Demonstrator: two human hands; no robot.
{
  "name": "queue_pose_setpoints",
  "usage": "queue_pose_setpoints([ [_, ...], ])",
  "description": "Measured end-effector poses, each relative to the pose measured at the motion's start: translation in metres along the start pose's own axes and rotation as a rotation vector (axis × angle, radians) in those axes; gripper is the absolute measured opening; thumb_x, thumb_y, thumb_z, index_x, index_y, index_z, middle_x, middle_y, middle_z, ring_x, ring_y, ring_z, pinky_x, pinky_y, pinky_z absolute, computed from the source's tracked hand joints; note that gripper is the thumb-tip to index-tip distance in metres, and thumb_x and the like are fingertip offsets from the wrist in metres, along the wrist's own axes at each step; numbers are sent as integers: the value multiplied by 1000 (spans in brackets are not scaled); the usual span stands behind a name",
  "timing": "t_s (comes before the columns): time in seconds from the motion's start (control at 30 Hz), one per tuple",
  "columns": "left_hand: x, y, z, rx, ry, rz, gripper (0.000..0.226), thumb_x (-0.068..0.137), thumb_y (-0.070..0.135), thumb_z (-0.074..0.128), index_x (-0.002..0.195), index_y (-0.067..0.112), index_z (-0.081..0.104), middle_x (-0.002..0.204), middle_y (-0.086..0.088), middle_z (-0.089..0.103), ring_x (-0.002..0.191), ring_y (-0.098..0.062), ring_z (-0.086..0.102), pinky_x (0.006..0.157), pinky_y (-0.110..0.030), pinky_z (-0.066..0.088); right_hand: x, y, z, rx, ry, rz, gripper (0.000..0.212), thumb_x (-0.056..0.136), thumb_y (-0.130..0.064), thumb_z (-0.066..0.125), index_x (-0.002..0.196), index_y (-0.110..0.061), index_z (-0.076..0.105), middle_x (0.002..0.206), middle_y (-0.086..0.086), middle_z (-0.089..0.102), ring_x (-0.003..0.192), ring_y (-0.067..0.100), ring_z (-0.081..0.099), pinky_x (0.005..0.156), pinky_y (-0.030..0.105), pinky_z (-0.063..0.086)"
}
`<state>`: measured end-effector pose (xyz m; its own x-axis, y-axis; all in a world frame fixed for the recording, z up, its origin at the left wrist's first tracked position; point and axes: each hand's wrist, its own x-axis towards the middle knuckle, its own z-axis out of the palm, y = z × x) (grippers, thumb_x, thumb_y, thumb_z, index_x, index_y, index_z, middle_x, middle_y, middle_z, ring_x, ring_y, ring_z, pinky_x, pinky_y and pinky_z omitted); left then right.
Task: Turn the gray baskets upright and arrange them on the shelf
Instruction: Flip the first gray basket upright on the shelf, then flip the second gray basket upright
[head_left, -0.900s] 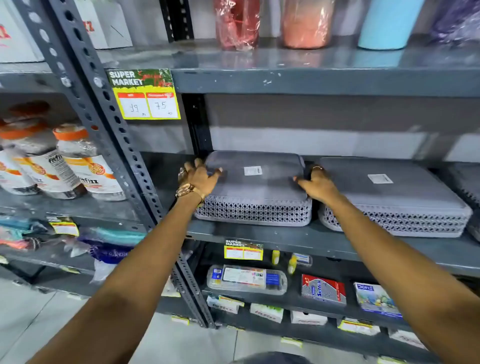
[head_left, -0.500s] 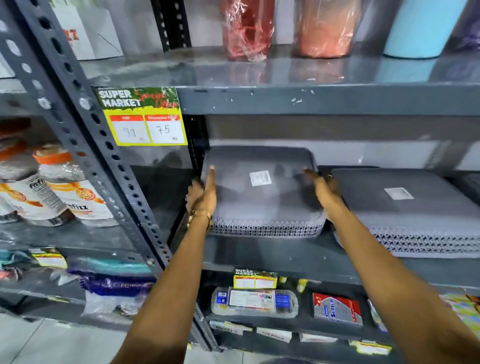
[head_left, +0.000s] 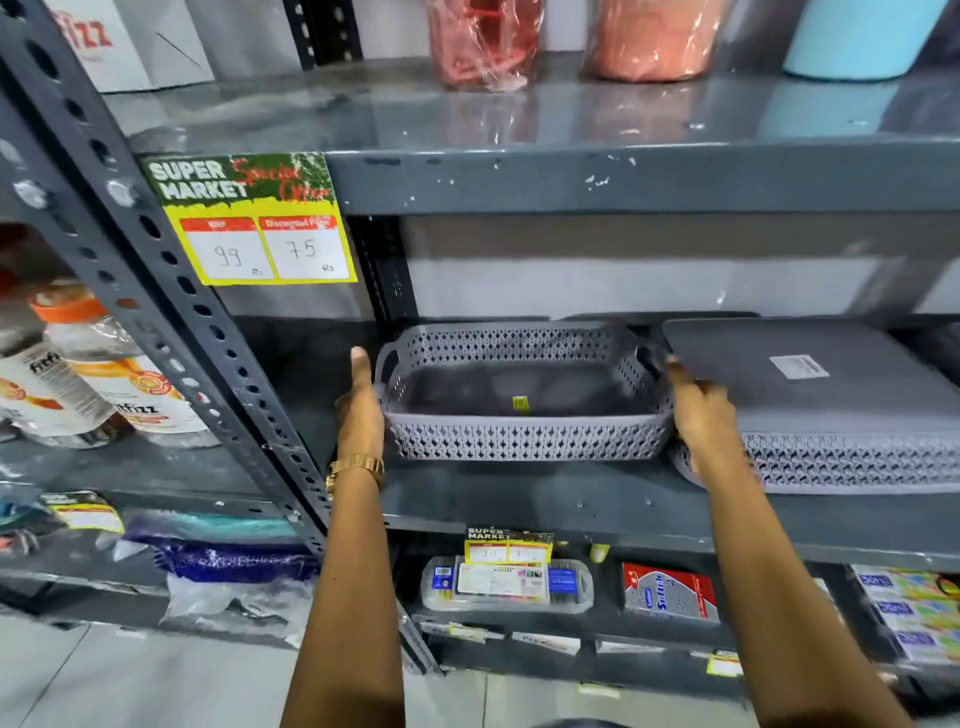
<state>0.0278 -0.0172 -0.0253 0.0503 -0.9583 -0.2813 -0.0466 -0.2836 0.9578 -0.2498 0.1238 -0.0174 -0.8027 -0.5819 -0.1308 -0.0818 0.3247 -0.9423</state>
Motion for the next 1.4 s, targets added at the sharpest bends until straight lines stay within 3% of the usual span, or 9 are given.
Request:
queue_pose_setpoints([
  [0.1, -2, -5, -7, 55, -18, -42, 52, 87, 62, 47, 118, 20, 55, 124, -10, 58, 117, -23, 51, 106, -36, 36, -1, 15, 2, -71, -103, 12, 40, 93, -41, 49, 88, -3, 61, 79, 12, 57, 79, 28, 51, 66, 36, 39],
  [0.2, -6, 1, -5, 244, 7, -36, 31, 94, 39, 52, 77, 13, 51, 88, -2, 52, 91, -16, 47, 79, -30, 43, 0, 24, 6, -140, -189, 57, 43, 93, -38, 50, 112, 0, 58, 103, 17, 64, 93, 31, 58, 90, 44, 46],
  [0.33, -18, 7, 24, 585, 168, 260, 43, 92, 33, 54, 123, 2, 54, 130, -24, 55, 118, -40, 53, 99, -44, 42, 1, 30, -1, -150, -199, 29, 48, 91, -44, 50, 114, -1, 54, 106, 24, 60, 103, 31, 57, 98, 47, 42],
  [0.43, -42, 13, 72, 650, 238, 642, 38, 88, 23, 60, 119, 1, 61, 117, -27, 64, 107, -43, 60, 93, -43, 48, 3, 23, -25, -60, -244, -64, 37, 93, -33, 49, 100, 1, 61, 111, 28, 65, 110, 41, 59, 98, 53, 45],
  [0.63, -120, 9, 215, 346, -428, 596, 24, 84, 26, 60, 93, 7, 71, 95, -18, 75, 74, -6, 67, 84, -32, 52, 56, 10, -128, 209, -54, -181, 19, 90, -14, 52, 88, -4, 69, 95, 31, 67, 104, 45, 63, 85, 45, 52],
  [0.87, -145, -32, 321, 764, -263, 443, 67, 84, 52, 55, 136, 11, 46, 140, -20, 48, 128, -39, 43, 108, -43, 38, 159, 52, -232, -492, 14, -210, 43, 83, -30, 66, 108, 5, 60, 116, 27, 64, 110, 41, 60, 92, 44, 46],
  [1.03, -136, -37, 341, 639, -180, 227, 81, 67, 71, 41, 125, 15, 49, 122, -21, 63, 108, -42, 60, 95, -48, 49, 185, 71, -251, -273, -170, 17, 66, 74, -38, 73, 121, 4, 54, 127, 19, 59, 116, 36, 56, 97, 42, 47],
  [1.2, -146, -22, 356, 354, -78, 234, 104, 69, 86, 26, 144, 15, 35, 145, -23, 44, 130, -42, 44, 110, -54, 35, 183, 57, -266, 143, -67, 62, 84, 72, -65, 61, 135, -11, 50, 137, 8, 54, 126, 28, 49, 107, 39, 36],
  [1.4, -170, 8, 343, -147, 92, 262, 99, 65, 89, 32, 129, 18, 56, 137, -6, 56, 126, -25, 50, 112, -46, 35, 190, 36, -303, 537, -23, 14, 60, 71, -76, 47, 74, -20, 69, 75, -5, 71, 70, 11, 64, 69, 33, 49],
])
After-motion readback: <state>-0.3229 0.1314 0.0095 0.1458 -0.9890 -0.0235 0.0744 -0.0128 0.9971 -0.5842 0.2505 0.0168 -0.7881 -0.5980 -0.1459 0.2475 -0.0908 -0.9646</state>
